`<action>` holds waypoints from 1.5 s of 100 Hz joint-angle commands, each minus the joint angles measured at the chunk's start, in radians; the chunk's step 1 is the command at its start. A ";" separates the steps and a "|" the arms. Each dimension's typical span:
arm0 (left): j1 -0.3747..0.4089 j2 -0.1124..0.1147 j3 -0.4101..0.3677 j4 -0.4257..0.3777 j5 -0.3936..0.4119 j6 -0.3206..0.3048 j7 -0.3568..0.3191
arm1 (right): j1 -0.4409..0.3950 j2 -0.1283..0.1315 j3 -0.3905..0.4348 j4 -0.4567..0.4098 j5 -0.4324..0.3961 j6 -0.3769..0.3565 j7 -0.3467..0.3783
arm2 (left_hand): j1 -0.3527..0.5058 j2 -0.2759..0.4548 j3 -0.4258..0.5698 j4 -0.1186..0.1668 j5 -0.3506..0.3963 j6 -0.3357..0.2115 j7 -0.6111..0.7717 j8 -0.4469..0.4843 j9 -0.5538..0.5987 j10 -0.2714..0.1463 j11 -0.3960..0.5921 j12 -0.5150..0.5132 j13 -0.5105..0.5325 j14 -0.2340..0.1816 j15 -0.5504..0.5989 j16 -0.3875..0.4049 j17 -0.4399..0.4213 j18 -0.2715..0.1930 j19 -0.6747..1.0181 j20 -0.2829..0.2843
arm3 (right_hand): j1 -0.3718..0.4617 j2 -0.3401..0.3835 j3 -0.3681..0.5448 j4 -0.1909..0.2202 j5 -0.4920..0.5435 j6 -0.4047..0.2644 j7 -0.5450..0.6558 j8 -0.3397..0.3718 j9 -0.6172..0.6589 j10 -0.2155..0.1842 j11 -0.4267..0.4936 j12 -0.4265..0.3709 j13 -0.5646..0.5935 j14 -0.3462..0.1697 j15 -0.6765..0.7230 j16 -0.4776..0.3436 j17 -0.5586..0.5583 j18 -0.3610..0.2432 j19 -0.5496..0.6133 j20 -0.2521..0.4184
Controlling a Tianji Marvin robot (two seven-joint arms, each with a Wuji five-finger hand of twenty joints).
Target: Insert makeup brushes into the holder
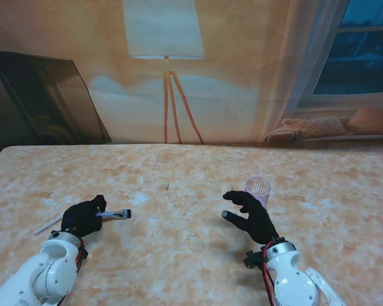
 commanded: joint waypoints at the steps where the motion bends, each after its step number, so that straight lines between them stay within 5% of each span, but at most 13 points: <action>1: 0.008 -0.011 -0.004 -0.019 -0.016 -0.011 0.006 | -0.003 -0.007 -0.004 0.003 0.000 0.000 0.015 | 0.047 0.026 0.020 0.004 -0.007 -0.021 0.062 0.019 0.041 -0.017 0.033 0.024 0.024 -0.007 0.027 0.028 0.012 0.013 0.032 0.027 | 0.005 0.011 0.010 -0.001 0.010 0.003 0.001 -0.001 0.022 -0.011 0.016 -0.186 0.013 -0.019 0.009 0.015 0.002 -0.021 0.020 0.008; 55: -0.004 -0.080 -0.007 -0.057 -0.383 -0.166 0.091 | 0.008 -0.010 -0.010 0.008 0.016 0.004 0.013 | 0.070 -0.019 0.085 0.011 0.065 -0.034 0.046 0.062 0.081 0.015 0.055 0.089 0.055 0.050 0.058 0.178 0.017 0.066 0.032 0.182 | 0.019 -0.002 0.013 0.001 0.021 0.008 0.001 -0.001 0.031 -0.006 0.018 -0.185 0.020 -0.014 0.012 0.015 0.014 -0.021 0.026 0.007; 67: -0.013 -0.091 0.011 -0.088 -0.486 -0.165 0.068 | 0.022 -0.013 -0.018 0.015 0.029 0.004 0.011 | 0.083 -0.025 0.082 0.015 0.077 -0.020 0.037 0.068 0.086 0.025 0.050 0.098 0.056 0.065 0.052 0.193 0.010 0.080 0.027 0.207 | 0.020 -0.034 0.030 0.003 0.028 0.012 0.004 0.001 0.067 -0.003 0.054 -0.169 0.048 -0.008 0.043 0.030 0.050 -0.019 0.058 0.014; 85: -0.040 -0.101 0.070 -0.134 -0.635 -0.154 0.021 | 0.059 -0.027 -0.047 0.039 0.082 0.015 -0.004 | 0.093 -0.030 0.081 0.020 0.090 -0.004 0.023 0.071 0.094 0.039 0.041 0.105 0.056 0.082 0.047 0.204 0.003 0.096 0.025 0.227 | 0.069 -0.082 -0.031 -0.001 0.061 0.028 0.013 0.007 0.136 0.005 0.186 -0.067 0.123 0.022 0.251 0.166 0.170 -0.035 0.271 0.094; 105: -0.075 -0.100 0.145 -0.177 -0.775 -0.148 -0.065 | 0.087 -0.038 -0.072 0.047 0.148 0.012 -0.006 | 0.099 -0.040 0.086 0.024 0.104 0.004 0.011 0.075 0.104 0.050 0.033 0.110 0.063 0.099 0.048 0.211 0.008 0.112 0.030 0.245 | 0.074 -0.096 -0.061 0.002 0.088 0.026 0.012 0.008 0.185 0.012 0.210 -0.022 0.172 0.038 0.321 0.210 0.236 -0.035 0.356 0.122; 132: -0.115 -0.110 0.226 -0.199 -0.887 -0.152 -0.090 | 0.089 -0.056 -0.082 0.039 0.278 0.048 -0.008 | 0.101 -0.041 0.084 0.025 0.112 0.011 0.000 0.082 0.109 0.052 0.026 0.116 0.063 0.103 0.045 0.213 0.007 0.118 0.027 0.256 | 0.066 -0.094 -0.075 0.002 0.112 0.046 0.008 0.006 0.209 0.035 0.210 -0.004 0.196 0.065 0.345 0.226 0.284 -0.031 0.405 0.134; 150: -0.147 -0.119 0.273 -0.192 -0.915 -0.167 -0.078 | 0.076 -0.063 -0.088 0.019 0.348 0.054 -0.007 | 0.101 -0.039 0.082 0.025 0.113 0.011 -0.001 0.084 0.106 0.049 0.023 0.120 0.060 0.100 0.043 0.215 0.005 0.116 0.024 0.259 | 0.013 -0.064 -0.175 -0.001 0.145 0.072 -0.017 -0.005 0.238 0.059 0.195 0.001 0.222 0.088 0.354 0.233 0.307 -0.009 0.421 0.136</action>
